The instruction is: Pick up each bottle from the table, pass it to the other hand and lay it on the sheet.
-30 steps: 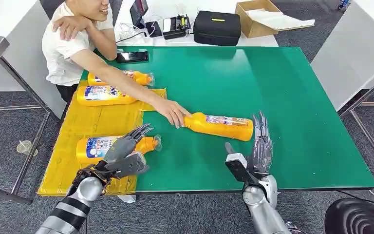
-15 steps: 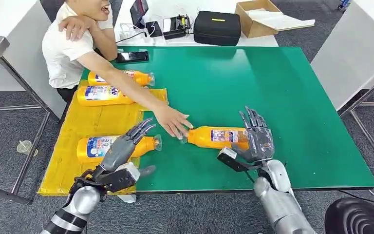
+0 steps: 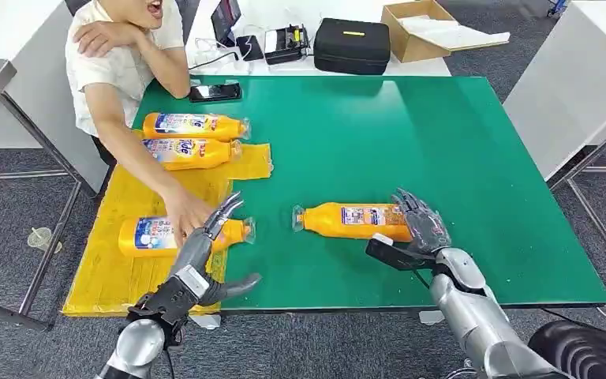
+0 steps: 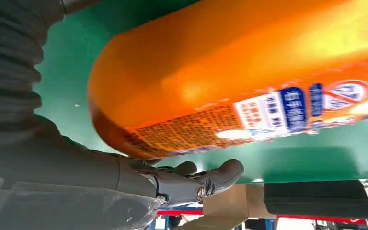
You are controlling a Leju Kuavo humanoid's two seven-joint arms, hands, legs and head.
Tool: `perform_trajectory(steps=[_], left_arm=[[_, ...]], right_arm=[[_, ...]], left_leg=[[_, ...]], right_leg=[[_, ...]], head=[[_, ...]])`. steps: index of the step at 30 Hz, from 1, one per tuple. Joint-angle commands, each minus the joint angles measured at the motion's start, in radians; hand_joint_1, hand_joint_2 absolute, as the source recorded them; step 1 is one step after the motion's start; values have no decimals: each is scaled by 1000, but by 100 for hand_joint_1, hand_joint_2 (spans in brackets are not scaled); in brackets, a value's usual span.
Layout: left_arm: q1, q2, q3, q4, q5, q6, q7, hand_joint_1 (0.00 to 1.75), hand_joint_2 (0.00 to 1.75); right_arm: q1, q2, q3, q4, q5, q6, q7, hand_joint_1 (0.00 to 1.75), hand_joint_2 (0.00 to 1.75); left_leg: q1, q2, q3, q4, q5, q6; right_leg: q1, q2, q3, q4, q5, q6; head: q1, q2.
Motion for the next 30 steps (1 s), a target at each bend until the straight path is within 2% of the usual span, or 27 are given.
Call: perform_trajectory(steps=[1, 8, 10, 17, 18, 19, 20, 26, 30], left_arm=[[-5, -17, 22, 27, 8, -8, 7, 0, 175], [-34, -36, 9, 62, 13, -9, 2, 0, 175], [-35, -37, 9, 63, 13, -8, 2, 0, 175], [-45, -48, 1, 87, 13, -7, -1, 0, 175], [-48, -49, -6, 93, 14, -8, -5, 0, 175], [-50, -49, -8, 96, 15, -8, -7, 0, 175], [-55, -50, -11, 105, 19, -7, -11, 0, 175], [-65, -48, -12, 119, 30, -5, -22, 0, 175], [-63, -41, -16, 118, 40, -11, -27, 0, 175]], right_arm=[[-29, -23, 73, 79, -7, 28, 9, 0, 175], [-68, 18, 132, 136, 0, -9, 24, 0, 175], [-70, 21, 134, 136, 0, -7, 25, 0, 175], [-86, 46, 154, 166, -18, 27, -6, 0, 175], [-81, 43, 154, 170, -41, 41, -30, 12, 175], [-80, 42, 154, 174, -52, 53, -38, 150, 175], [-77, 37, 150, 184, -75, 76, -52, 175, 175], [-75, 18, 146, 215, -121, 102, -77, 175, 175], [-85, 12, 176, 233, -138, 161, -66, 175, 175]], left_leg=[[0, 1, 4, 0, -1, 0], [1, 2, 4, 0, -1, 0], [1, 4, 7, 0, -3, 0], [1, 4, 6, 0, -2, 0], [1, 3, 6, 0, -1, 0], [1, 3, 6, 0, -2, 0], [1, 3, 8, 0, -2, 0], [1, 0, 6, -1, -1, 0], [1, 1, 5, -1, 0, 0]], right_leg=[[1, 0, 4, -1, -1, -3], [1, 0, 3, -1, 0, -2], [2, 2, 7, -1, -1, -5], [2, 2, 6, -1, -1, -4], [2, 1, 5, -1, 0, -3], [2, 1, 5, -1, -1, -4], [2, 0, 7, -1, -1, -5], [2, -2, 6, -2, -1, -3], [1, -1, 5, -2, 0, -2]], head=[[0, 0], [0, 0], [0, 0], [0, 0], [0, 0], [0, 0], [0, 0], [0, 0], [0, 0]])
